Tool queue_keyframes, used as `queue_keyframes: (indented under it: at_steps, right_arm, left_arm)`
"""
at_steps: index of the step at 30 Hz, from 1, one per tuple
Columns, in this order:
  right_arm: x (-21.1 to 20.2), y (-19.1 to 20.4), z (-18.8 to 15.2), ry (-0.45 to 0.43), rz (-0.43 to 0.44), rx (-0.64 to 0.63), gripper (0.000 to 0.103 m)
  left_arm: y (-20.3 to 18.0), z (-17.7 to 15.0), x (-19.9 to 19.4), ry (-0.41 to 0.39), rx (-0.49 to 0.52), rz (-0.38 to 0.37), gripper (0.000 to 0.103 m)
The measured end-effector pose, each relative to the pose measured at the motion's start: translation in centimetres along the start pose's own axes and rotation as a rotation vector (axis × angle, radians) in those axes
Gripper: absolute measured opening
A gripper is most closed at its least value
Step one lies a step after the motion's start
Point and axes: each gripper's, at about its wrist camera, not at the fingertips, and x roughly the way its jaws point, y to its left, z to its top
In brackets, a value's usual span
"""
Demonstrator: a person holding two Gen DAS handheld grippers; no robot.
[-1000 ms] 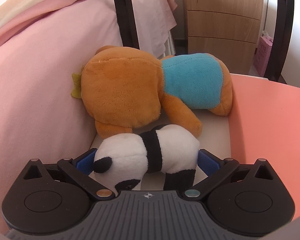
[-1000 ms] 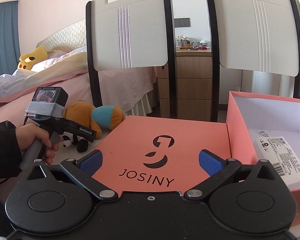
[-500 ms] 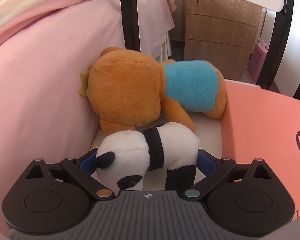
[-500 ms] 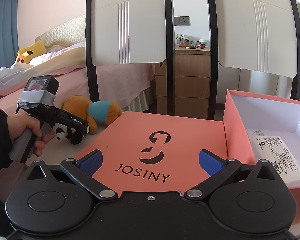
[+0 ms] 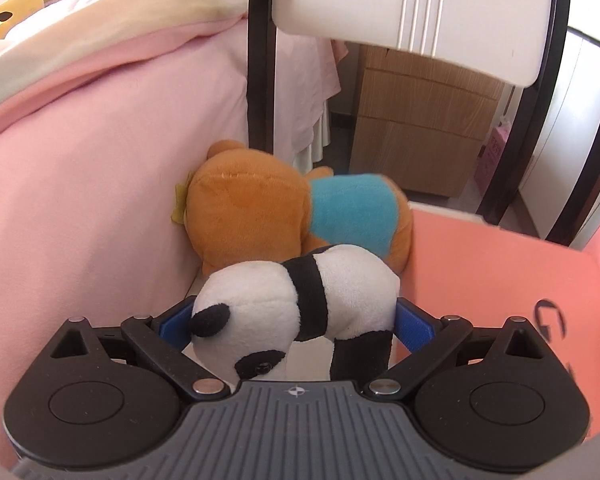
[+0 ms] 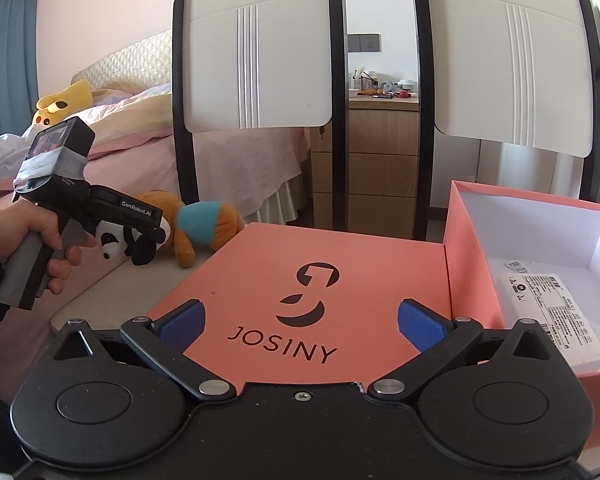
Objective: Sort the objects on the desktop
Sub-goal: 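Move the left tool down to the panda plush and close its fingers on it, then carry the panda plush with the left tool over the open pink box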
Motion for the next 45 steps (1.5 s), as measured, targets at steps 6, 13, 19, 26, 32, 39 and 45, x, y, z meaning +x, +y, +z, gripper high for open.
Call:
queue_keyframes:
  at_steps: [6, 13, 19, 26, 32, 39, 45]
  right_arm:
    - [-0.5, -0.4, 0.2, -0.018, -0.008, 0.014, 0.102]
    - [-1.3, -0.8, -0.1, -0.021, 0.001, 0.024, 0.102]
    - [-2.3, -2.0, -0.5, -0.016, 0.030, 0.063, 0.103]
    - [-2.9, -3.6, -0.9, -0.003, 0.039, 0.099, 0.103]
    - [-3.8, -4.7, -1.2, -0.005, 0.039, 0.138, 0.103]
    - [-3.7, -5.4, -2.4, 0.055, 0.089, 0.140, 0.102]
    - [-3.8, -5.4, -2.8, 0.070, 0.110, 0.103, 0.103]
  left_arm:
    - [-2.6, 1.4, -2.7, -0.067, -0.003, -0.029, 0.099]
    - [-10.3, 3.3, -5.1, -0.121, 0.071, -0.139, 0.100]
    - [-19.4, 3.9, -7.5, -0.178, 0.188, -0.263, 0.099]
    - [-29.3, 3.2, -7.9, -0.178, 0.309, -0.372, 0.100]
    - [-36.0, 2.8, -5.8, -0.129, 0.377, -0.445, 0.100]
    - [-42.4, 1.7, -2.0, -0.061, 0.464, -0.464, 0.099]
    - [-45.1, 0.9, 1.0, -0.009, 0.491, -0.454, 0.099]
